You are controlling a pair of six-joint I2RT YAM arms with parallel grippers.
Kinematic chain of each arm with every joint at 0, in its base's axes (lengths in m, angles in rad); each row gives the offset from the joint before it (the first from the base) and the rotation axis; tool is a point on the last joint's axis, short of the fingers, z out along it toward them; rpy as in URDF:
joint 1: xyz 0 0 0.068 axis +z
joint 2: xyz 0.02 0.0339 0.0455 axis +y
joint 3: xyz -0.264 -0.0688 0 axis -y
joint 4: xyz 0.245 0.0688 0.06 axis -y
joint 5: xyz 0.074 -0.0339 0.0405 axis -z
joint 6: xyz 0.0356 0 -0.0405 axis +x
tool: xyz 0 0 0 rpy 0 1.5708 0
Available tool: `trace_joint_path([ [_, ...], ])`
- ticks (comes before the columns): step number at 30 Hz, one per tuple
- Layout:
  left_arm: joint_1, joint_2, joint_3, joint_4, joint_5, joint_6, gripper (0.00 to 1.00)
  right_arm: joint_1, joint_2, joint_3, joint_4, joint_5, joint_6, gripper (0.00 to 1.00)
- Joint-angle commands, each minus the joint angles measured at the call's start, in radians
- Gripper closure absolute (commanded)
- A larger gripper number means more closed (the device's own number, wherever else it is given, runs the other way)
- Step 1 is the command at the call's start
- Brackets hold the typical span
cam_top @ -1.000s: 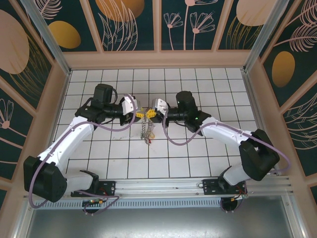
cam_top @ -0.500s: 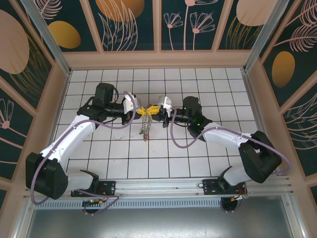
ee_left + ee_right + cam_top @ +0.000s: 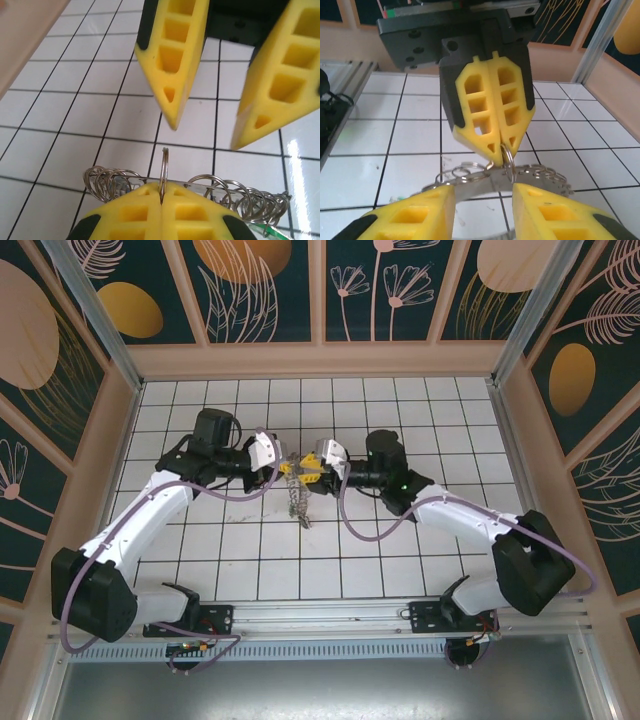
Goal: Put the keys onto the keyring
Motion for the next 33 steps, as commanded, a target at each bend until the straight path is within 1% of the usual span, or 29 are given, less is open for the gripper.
trace_joint_path([
  [1,0.004,-0.005,0.068,-0.076,-0.048,0.075,1.00,0.000,0.013,0.087,-0.198,-0.025,-0.129,0.64],
  [4,-0.001,0.009,0.098,-0.106,-0.048,0.097,1.00,0.006,0.052,0.144,-0.227,-0.018,-0.143,0.61],
  [7,-0.010,0.036,0.121,-0.132,-0.057,0.112,1.00,0.013,0.086,0.189,-0.249,-0.008,-0.159,0.61],
  [11,-0.024,0.051,0.145,-0.161,-0.041,0.137,1.00,0.023,0.120,0.231,-0.253,0.022,-0.168,0.62],
  [16,-0.029,0.060,0.147,-0.166,-0.028,0.151,1.00,0.025,0.147,0.265,-0.263,0.028,-0.178,0.63],
  [19,-0.030,0.058,0.143,-0.160,-0.015,0.150,1.00,0.028,0.161,0.283,-0.295,0.024,-0.196,0.75],
  [24,-0.030,0.056,0.146,-0.157,0.005,0.152,1.00,0.031,0.169,0.269,-0.282,0.033,-0.186,0.75],
  [27,-0.030,0.057,0.149,-0.150,0.013,0.151,1.00,0.031,0.174,0.275,-0.287,0.016,-0.180,0.93],
  [29,-0.029,0.057,0.153,-0.147,0.020,0.146,1.00,0.031,0.173,0.275,-0.282,0.010,-0.171,1.00],
  [31,-0.029,0.052,0.150,-0.132,0.027,0.138,1.00,0.031,0.165,0.261,-0.249,0.004,-0.145,1.00],
  [33,-0.028,0.038,0.131,-0.106,0.026,0.132,0.94,0.031,0.147,0.230,-0.177,-0.003,-0.093,1.00],
])
